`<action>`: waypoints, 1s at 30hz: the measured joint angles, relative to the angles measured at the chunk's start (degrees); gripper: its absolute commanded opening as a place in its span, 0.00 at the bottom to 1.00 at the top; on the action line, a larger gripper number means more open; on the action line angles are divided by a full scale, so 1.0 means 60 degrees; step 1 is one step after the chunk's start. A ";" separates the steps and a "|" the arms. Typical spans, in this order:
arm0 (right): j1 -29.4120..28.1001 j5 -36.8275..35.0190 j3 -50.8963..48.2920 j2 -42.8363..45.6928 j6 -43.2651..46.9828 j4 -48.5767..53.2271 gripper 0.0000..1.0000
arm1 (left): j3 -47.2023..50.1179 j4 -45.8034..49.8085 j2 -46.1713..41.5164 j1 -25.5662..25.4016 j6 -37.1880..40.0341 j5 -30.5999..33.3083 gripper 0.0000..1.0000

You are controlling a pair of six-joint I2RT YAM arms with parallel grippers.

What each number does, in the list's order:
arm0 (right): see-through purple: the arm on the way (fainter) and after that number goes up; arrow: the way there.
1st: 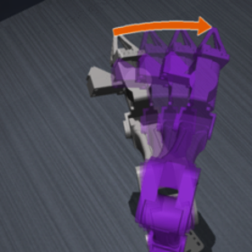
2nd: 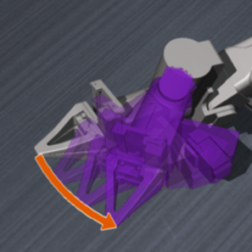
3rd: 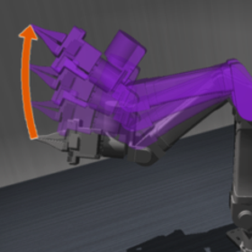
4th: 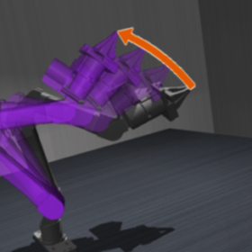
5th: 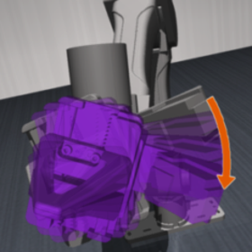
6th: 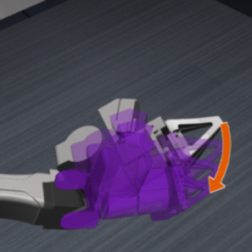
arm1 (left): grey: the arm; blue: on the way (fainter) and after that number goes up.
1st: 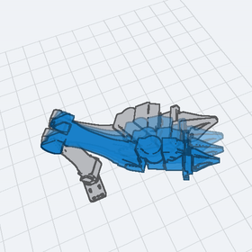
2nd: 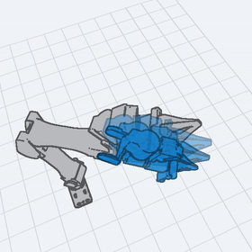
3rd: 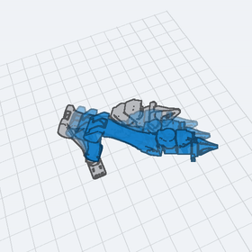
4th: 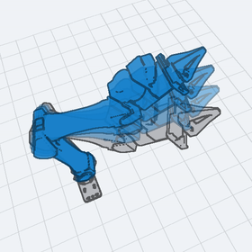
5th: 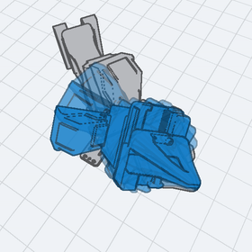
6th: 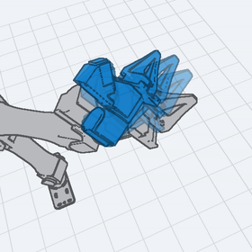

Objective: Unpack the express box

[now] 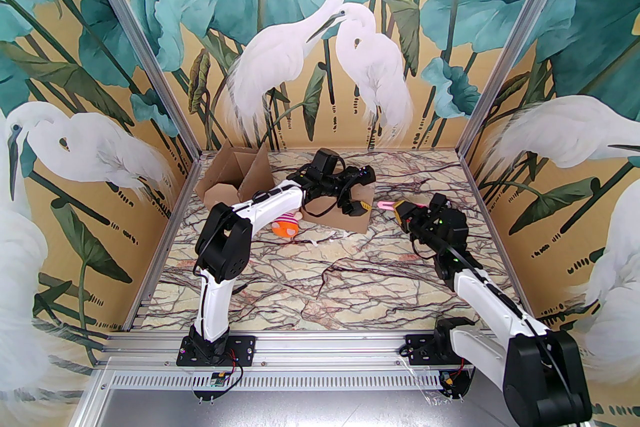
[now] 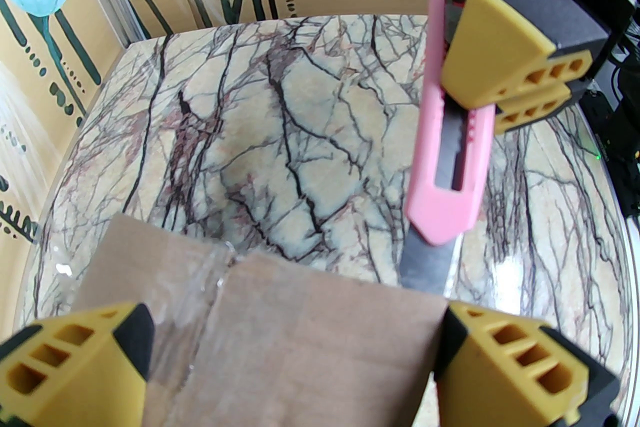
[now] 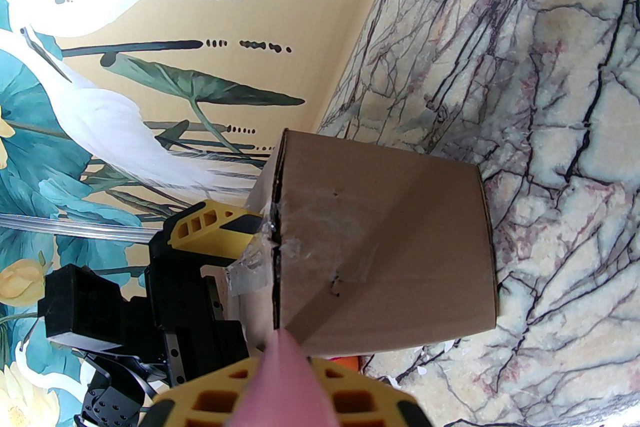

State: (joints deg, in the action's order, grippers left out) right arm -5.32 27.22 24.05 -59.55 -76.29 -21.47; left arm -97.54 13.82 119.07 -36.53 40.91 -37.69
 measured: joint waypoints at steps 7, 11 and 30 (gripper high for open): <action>0.0219 0.0011 0.0000 0.0237 0.0270 0.0484 0.00 | 0.0306 -0.0197 -0.0018 0.0044 0.0761 -0.0397 0.95; 0.0911 -0.0605 -0.0022 0.1045 0.0561 0.1220 0.00 | 0.0415 0.0040 -0.0171 0.0142 0.1249 -0.0353 0.95; -0.0892 -0.1348 0.0484 0.2004 0.3344 0.5053 0.00 | -0.0605 -0.0288 -0.0412 0.0273 -0.2244 0.0732 1.00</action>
State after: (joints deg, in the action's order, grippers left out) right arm -10.68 19.14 26.96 -47.53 -56.23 8.84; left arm -101.16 12.10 116.60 -34.89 27.44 -33.30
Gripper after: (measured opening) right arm 0.157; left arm 0.995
